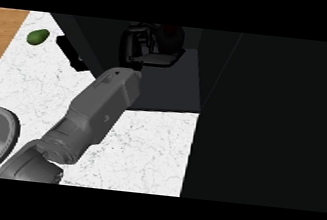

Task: Pick up the wine, place it into the cabinet and close the cabinet

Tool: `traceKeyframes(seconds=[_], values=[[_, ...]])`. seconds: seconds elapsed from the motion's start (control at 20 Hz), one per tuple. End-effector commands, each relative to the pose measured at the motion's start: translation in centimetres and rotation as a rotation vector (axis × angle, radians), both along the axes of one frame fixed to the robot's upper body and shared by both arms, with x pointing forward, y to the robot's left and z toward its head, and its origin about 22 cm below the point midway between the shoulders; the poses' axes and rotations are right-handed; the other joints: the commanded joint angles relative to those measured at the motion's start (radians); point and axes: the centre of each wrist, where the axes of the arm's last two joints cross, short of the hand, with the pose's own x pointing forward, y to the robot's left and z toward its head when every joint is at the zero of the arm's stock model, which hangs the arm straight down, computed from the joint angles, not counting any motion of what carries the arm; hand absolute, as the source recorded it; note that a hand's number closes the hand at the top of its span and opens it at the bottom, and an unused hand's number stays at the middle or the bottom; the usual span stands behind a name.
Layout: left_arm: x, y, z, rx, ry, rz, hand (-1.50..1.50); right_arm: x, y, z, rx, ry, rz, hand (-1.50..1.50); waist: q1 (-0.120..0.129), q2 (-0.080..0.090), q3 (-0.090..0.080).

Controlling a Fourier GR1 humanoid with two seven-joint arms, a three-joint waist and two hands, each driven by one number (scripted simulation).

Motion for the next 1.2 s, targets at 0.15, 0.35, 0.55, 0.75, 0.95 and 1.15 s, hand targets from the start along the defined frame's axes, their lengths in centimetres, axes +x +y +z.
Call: traceKeyframes(seconds=[0.15, 0.35, 0.55, 0.75, 0.95, 1.15], values=[[-0.2, 2.0, -1.4, 0.047, 0.037, 0.049, -1.5, -0.7, 0.7, 0.5, 0.037, -0.012, 0.033, -1.5, -0.005, 0.009, -0.003], [-1.3, 1.5, -3.2, 0.119, 0.037, 0.077, -1.5, -1.1, 0.6, 0.3, 0.036, -0.018, 0.053, -1.5, -0.018, 0.012, -0.003], [-0.5, 1.7, -1.9, 0.143, 0.061, 0.066, -1.5, -1.2, 0.2, -0.1, 0.038, -0.01, 0.024, -1.5, -0.006, 0.005, -0.002], [-1.6, 1.4, -3.7, 0.184, 0.067, 0.092, -1.5, -0.9, 0.2, 0.2, 0.034, -0.022, 0.028, -1.5, -0.021, 0.013, -0.003], [-1.4, 3.6, -4.0, 0.177, 0.044, 0.115, -1.5, -0.7, -0.4, -0.1, 0.052, -0.025, 0.02, -1.5, -0.016, 0.014, -0.003], [-1.7, 4.1, -4.6, 0.152, 0.032, 0.101, -1.5, -0.4, 0.1, -0.9, 0.048, -0.017, 0.019, -1.5, -0.008, 0.012, -0.003]])
